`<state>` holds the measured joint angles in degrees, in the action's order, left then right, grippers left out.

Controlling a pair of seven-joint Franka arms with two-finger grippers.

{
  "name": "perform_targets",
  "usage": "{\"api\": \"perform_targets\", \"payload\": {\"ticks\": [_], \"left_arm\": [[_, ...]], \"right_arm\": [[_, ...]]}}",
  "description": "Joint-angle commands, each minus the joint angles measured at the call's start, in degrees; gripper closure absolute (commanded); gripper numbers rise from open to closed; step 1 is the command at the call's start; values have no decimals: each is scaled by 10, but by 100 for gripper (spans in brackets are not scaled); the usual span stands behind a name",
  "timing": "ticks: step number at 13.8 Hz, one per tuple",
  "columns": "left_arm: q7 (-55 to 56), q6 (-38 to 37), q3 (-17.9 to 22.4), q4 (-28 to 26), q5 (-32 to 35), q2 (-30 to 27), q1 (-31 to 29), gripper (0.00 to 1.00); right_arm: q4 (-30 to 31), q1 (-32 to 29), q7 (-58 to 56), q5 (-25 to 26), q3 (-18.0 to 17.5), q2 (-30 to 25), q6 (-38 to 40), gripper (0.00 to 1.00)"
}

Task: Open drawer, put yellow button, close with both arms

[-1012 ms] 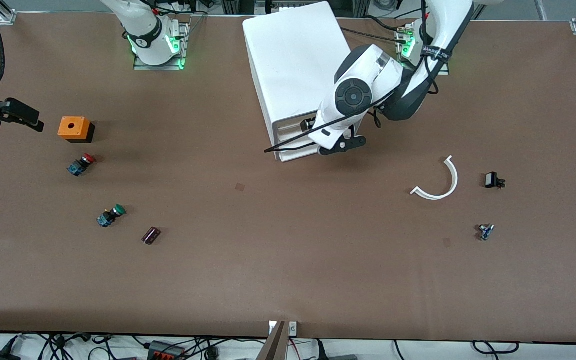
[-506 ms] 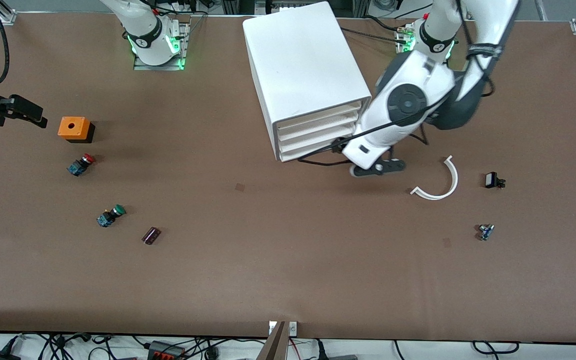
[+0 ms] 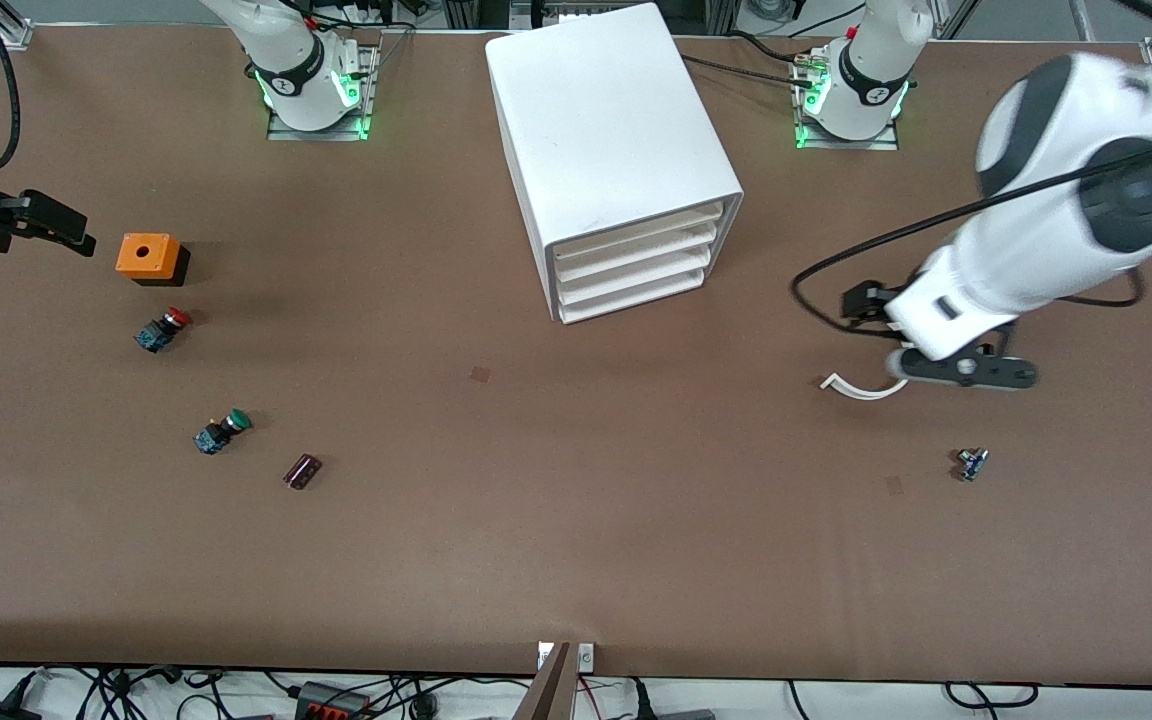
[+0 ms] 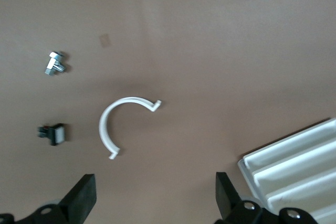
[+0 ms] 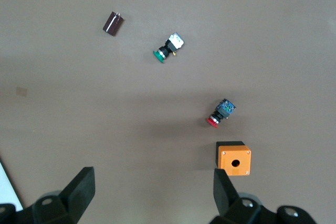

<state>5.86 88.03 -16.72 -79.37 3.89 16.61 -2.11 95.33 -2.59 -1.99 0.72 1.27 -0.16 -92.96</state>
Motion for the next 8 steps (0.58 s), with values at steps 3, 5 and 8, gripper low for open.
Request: {"api": "perform_targets", "payload": {"ticks": [3,5,8], "left_arm": [[-105,-23,13,10,3,-69,-44,0],[-106,-9,72,-12,-18,-96,-14,0],[-96,80,114,-134,-29,-176,4,0]], "right_arm": [[21,-3,-6,7,-4,-15,-38,0],[23,-3,-6,7,-4,-15,-35,0],[25,-5,-7,6,-4,-16,-28,0]]}}
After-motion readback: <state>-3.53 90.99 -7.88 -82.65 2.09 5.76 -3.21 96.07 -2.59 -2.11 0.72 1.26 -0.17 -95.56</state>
